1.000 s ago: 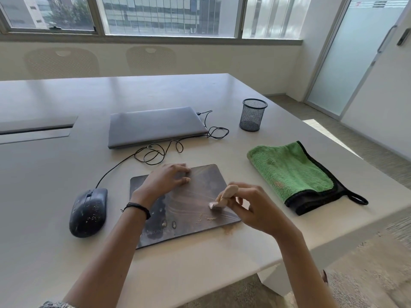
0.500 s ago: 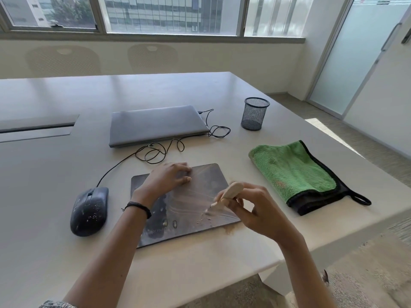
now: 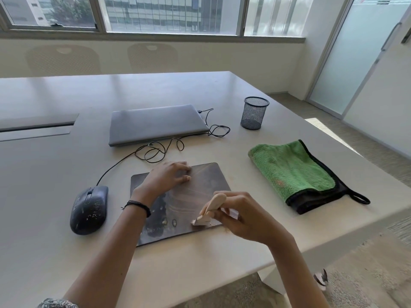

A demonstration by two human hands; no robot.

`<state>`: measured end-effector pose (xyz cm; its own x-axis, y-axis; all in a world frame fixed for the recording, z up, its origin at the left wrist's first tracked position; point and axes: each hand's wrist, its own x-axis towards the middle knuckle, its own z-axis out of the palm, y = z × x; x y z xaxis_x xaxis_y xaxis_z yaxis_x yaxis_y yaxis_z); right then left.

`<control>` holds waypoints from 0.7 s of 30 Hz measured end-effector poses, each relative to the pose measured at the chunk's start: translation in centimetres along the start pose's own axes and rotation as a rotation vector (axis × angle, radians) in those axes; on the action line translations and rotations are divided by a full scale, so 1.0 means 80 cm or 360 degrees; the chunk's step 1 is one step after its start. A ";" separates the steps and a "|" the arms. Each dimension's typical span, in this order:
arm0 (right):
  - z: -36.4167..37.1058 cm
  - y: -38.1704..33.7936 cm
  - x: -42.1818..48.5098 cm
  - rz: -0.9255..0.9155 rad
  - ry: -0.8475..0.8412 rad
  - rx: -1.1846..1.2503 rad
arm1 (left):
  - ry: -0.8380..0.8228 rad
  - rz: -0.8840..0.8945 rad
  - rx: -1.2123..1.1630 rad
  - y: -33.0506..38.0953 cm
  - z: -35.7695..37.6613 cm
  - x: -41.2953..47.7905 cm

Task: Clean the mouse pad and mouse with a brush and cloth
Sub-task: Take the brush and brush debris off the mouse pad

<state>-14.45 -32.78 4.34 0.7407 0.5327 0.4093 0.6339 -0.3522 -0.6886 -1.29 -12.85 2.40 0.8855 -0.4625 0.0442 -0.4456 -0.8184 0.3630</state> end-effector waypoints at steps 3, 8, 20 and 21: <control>-0.007 -0.003 -0.003 0.0020 -0.0036 0.0057 | -0.0009 0.0007 0.0019 0.002 -0.001 -0.001; -0.019 0.000 -0.005 0.0014 0.0241 -0.0112 | -0.0007 0.0014 0.0022 0.003 -0.002 -0.002; -0.009 0.001 -0.007 0.0079 0.0051 -0.0175 | -0.0025 -0.0044 -0.0031 -0.004 0.003 0.002; -0.010 -0.001 -0.006 0.0063 0.0049 -0.0141 | -0.0022 -0.0040 -0.0030 -0.003 0.003 0.002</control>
<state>-14.70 -33.63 4.70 0.7711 0.4935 0.4023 0.6203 -0.4400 -0.6494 -1.04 -12.80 2.06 0.8944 -0.4468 0.0222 -0.4207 -0.8232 0.3812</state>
